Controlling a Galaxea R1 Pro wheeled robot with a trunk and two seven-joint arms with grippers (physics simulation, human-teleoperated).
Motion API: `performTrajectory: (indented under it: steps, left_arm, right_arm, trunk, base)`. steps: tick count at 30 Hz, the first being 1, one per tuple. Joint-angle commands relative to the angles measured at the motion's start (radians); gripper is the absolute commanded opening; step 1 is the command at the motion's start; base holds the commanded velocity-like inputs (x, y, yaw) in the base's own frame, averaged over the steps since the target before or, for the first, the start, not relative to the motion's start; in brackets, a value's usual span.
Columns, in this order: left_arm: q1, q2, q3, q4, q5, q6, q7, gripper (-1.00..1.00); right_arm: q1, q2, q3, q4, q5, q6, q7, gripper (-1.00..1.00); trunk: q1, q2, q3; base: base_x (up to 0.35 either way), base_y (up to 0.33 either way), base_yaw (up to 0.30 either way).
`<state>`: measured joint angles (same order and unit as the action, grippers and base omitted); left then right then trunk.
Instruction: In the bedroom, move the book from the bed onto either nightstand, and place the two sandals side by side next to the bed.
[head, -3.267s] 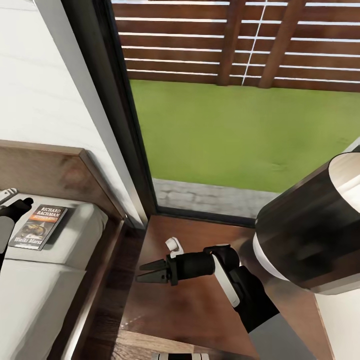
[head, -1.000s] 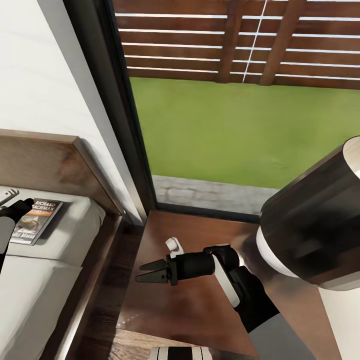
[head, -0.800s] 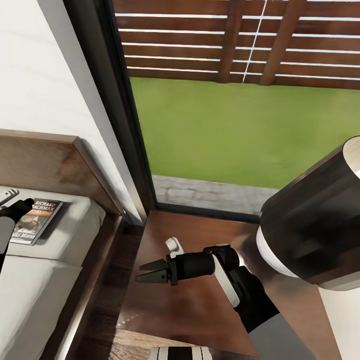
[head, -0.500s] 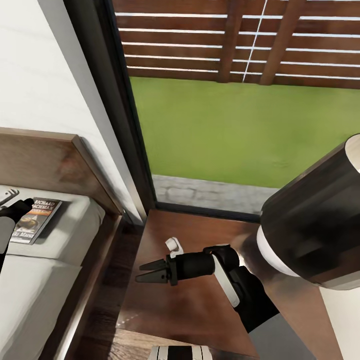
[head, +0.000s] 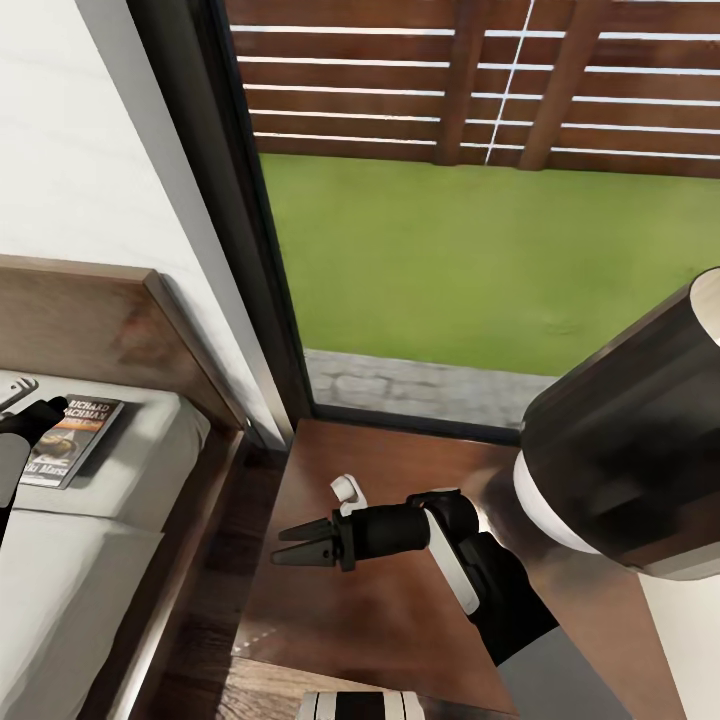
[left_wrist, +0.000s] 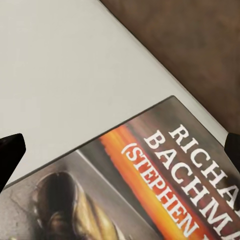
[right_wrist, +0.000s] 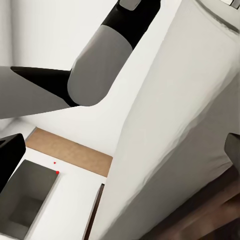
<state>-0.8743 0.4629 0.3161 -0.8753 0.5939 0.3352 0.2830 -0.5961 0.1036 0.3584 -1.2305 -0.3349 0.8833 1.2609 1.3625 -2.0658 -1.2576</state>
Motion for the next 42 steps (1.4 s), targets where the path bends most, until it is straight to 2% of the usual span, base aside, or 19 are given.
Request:
performTrajectory:
  steps: [1, 42]
  left_arm:
    - [0.000, 0.000, 0.000, -0.002, 0.010, 0.004, 0.007, 1.00]
    - [0.000, 0.000, 0.000, -0.002, 0.010, 0.004, 0.007, 1.00]
  right_arm:
    - [-0.001, 0.000, 0.001, 0.000, -0.004, 0.006, 0.000, 1.00]
    - [-0.001, 0.000, 0.002, 0.000, -0.004, 0.006, -0.001, 1.00]
  trunk:
    - [0.000, 0.000, -0.001]
    - [0.000, 0.000, 0.002]
  base:
    - [0.000, 0.000, 0.000]
    - [0.000, 0.000, -0.021]
